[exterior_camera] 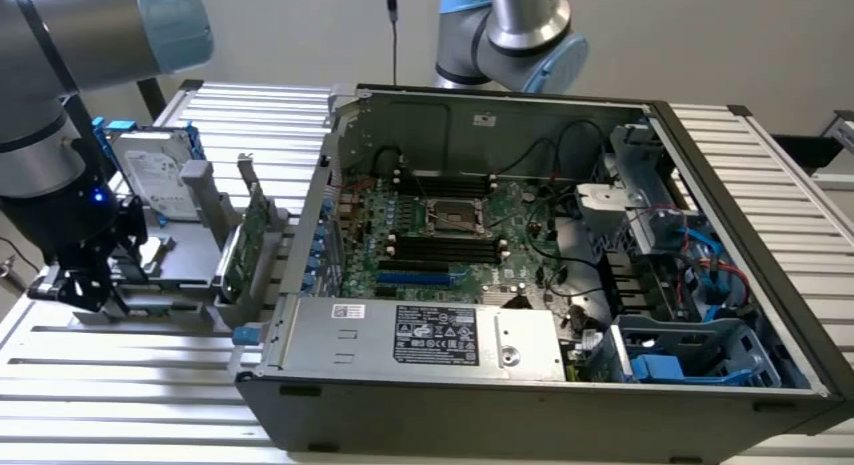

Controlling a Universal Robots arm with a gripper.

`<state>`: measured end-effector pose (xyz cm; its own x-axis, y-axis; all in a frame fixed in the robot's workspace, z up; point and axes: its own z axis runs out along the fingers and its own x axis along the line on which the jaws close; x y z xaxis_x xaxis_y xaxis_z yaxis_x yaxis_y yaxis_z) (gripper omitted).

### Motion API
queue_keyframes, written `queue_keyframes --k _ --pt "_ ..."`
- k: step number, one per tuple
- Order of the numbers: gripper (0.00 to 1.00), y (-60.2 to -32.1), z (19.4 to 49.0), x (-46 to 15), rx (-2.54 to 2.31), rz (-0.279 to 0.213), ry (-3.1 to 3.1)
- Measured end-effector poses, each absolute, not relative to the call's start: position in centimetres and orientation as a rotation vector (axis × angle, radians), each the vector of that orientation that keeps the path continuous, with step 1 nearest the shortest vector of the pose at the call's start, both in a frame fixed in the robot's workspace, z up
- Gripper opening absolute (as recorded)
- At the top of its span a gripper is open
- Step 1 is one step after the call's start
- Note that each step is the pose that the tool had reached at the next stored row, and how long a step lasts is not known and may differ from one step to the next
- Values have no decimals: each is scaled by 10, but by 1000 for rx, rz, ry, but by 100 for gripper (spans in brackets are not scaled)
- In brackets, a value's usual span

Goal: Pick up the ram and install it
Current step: 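Pick up the ram and move it above insertion slot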

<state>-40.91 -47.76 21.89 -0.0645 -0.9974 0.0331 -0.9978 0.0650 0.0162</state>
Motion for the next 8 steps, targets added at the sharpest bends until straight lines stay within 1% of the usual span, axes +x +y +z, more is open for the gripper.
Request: queue_keyframes --k 8 --pt "48 -481 206 -409 2127 10 -2270"
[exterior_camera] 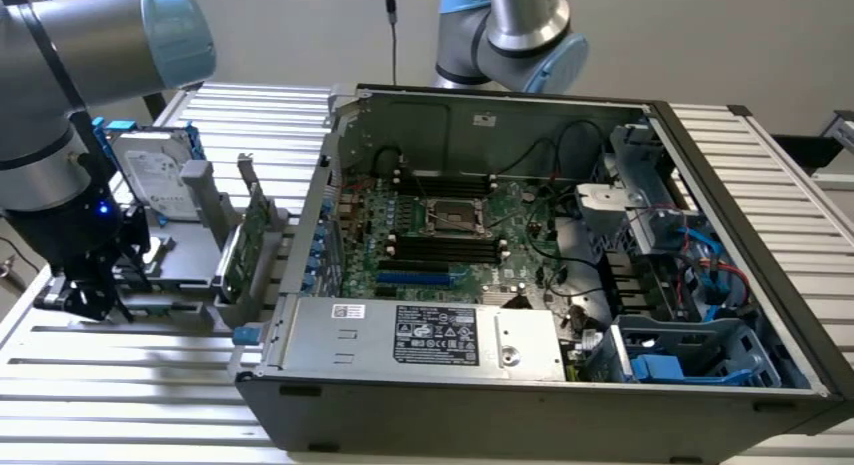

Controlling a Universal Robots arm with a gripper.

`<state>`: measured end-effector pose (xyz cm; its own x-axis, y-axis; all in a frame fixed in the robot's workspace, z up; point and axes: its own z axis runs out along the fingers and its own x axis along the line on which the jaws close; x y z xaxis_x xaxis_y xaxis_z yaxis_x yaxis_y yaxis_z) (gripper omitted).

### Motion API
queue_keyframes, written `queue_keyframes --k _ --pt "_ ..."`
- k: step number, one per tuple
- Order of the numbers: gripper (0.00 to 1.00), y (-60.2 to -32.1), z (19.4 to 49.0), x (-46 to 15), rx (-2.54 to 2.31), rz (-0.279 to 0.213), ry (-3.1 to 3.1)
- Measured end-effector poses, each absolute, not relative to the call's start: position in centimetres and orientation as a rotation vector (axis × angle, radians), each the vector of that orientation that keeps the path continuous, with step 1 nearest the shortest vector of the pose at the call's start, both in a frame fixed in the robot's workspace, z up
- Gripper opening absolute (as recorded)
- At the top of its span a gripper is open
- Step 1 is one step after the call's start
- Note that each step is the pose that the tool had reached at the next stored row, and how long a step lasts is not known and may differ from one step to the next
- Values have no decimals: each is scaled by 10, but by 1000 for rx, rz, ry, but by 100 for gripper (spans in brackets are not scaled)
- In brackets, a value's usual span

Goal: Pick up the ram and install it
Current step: 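Pick up the ram and move it above insertion slot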

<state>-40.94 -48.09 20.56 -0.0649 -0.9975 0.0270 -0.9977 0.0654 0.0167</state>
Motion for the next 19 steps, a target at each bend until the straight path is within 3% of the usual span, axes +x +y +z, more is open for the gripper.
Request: queue_keyframes --k 8,19 --pt "48 -483 202 -410 2147 -29 -2283" --pt "48 -483 200 -409 2229 -29 -2203"
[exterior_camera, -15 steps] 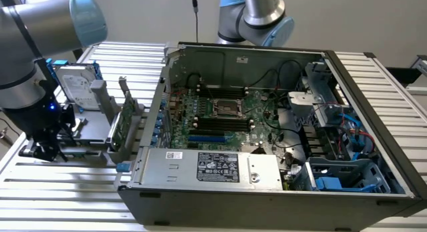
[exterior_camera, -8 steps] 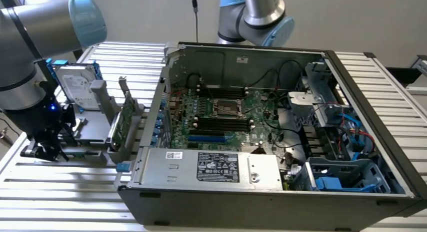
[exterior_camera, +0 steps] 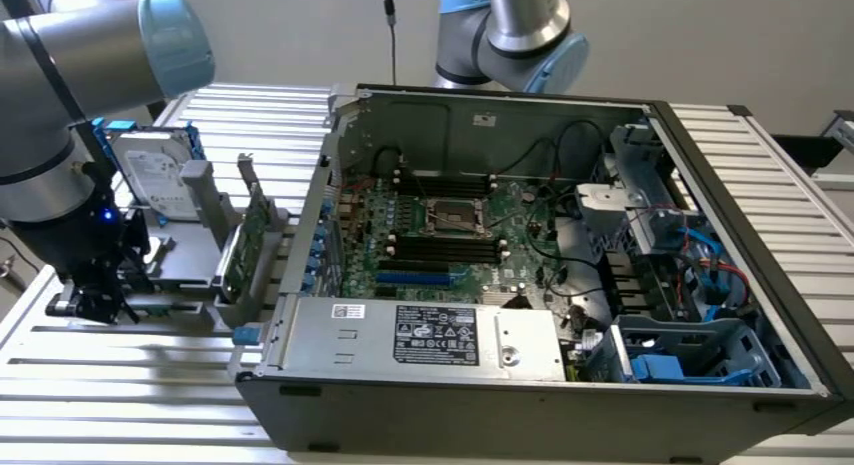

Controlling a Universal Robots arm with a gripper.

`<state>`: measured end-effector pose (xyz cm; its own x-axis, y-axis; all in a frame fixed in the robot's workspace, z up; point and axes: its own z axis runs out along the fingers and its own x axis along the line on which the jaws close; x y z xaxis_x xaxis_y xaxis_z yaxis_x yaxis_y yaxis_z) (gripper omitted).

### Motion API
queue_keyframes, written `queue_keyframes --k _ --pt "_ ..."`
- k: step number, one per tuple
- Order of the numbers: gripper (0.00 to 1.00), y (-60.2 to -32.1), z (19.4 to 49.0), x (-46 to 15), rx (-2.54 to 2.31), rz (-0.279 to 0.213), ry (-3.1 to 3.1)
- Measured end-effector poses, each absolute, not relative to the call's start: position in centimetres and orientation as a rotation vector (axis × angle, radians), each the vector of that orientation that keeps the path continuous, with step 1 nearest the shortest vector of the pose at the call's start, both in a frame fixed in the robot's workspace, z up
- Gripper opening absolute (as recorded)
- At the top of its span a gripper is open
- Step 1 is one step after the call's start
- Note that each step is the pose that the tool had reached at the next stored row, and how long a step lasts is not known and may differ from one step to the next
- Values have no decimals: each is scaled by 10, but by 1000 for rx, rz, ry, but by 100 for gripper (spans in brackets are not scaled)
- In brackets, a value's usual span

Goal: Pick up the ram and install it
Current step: 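Pick up the ram and move it above insertion slot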

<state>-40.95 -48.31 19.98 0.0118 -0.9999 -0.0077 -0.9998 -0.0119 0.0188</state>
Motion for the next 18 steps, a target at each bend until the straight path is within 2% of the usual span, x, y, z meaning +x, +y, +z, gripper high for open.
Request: queue_keyframes --k 13,15,16,18 --pt "48 -483 195 -410 2271 -29 -2158" --pt "46 -483 194 -409 2271 -29 -2158" --pt "33 -483 194 -409 2271 -29 -2158" --pt "33 -483 194 -409 2272 -29 -2158"
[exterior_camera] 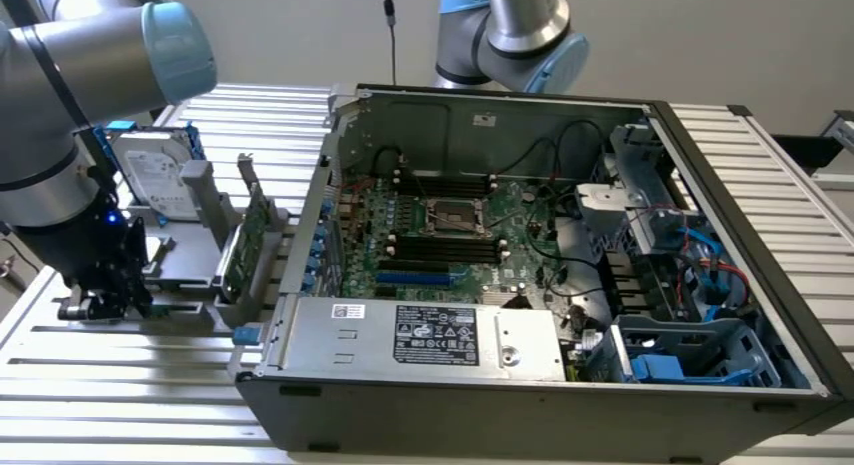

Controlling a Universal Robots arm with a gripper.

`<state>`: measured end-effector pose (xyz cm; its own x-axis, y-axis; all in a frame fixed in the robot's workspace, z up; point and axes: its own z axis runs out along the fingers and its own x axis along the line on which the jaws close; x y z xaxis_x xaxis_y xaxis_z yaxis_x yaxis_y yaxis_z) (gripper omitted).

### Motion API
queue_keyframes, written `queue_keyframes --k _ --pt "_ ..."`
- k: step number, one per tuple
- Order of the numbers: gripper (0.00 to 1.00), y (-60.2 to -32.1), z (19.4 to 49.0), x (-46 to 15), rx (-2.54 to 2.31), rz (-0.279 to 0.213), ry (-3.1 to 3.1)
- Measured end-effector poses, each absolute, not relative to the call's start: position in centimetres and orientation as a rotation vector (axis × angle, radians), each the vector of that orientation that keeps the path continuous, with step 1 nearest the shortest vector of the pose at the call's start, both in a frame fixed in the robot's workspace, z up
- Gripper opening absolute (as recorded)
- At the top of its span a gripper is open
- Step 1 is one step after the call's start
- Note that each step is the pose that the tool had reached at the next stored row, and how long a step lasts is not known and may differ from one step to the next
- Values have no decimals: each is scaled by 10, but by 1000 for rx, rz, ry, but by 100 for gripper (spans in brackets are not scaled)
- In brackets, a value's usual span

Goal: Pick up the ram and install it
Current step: 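Pick up the ram and move it above insertion slot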

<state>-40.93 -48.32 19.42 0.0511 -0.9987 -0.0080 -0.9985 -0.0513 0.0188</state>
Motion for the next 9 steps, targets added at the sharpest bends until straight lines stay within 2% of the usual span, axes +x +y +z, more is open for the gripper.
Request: queue_keyframes --k 1,9 --pt "27 -483 194 -409 2272 -29 -2158" --pt "27 -483 194 -408 2271 -30 -2159"
